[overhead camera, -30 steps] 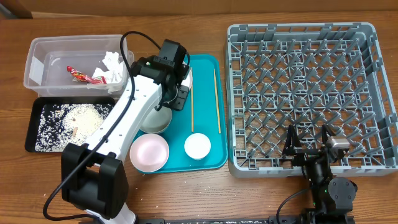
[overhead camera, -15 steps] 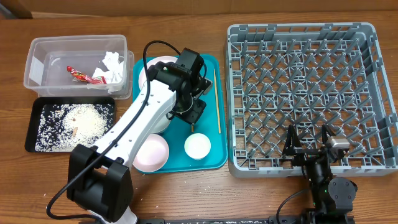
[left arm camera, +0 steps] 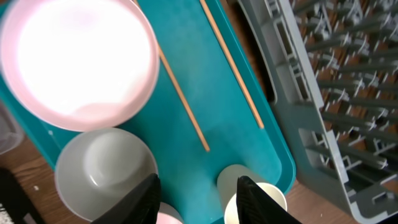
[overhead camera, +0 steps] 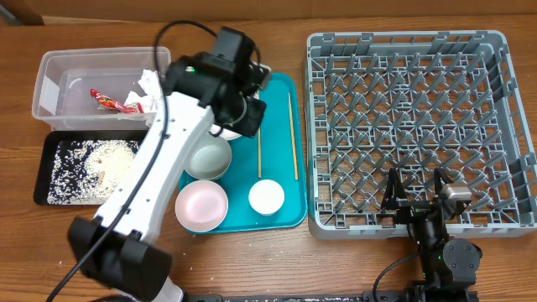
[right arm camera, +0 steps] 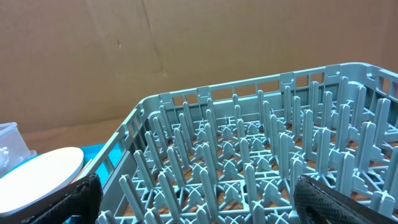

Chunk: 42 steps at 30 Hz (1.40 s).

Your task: Sort waste into correct bins and load items into the dishwasher

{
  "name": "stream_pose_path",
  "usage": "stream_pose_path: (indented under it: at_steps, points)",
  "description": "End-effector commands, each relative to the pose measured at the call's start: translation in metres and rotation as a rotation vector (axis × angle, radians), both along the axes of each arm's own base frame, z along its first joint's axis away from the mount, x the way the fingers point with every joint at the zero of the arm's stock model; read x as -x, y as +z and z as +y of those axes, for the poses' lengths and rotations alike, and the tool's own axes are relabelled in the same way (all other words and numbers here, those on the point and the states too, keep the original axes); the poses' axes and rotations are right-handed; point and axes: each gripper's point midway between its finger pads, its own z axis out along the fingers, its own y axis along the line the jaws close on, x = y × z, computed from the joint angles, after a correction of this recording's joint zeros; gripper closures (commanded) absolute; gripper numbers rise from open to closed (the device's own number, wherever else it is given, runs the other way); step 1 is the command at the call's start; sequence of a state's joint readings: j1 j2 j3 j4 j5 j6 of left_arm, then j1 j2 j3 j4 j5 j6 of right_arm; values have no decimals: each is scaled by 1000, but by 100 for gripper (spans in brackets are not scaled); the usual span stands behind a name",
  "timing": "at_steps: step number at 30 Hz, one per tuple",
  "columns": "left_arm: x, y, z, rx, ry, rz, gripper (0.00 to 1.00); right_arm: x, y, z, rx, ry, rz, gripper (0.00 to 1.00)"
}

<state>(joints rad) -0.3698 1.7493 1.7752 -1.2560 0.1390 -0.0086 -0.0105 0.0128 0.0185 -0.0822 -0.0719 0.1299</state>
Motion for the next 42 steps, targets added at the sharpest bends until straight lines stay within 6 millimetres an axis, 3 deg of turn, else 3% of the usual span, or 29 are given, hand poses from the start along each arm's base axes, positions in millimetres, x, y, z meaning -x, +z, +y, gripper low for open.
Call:
stream_pose_path:
  at_steps: [1, 9, 42]
  points:
    - [-5, 42, 15, 55, 56, -110, 57, 0, -2, 2, 3, 7, -5, 0]
    - [-8, 49, 41, 57, 125, -120, 57, 0, -2, 2, 3, 7, -5, 0]
    - [-17, 49, 60, -6, 187, -155, 58, 0, 4, -2, 4, -12, -29, 0]
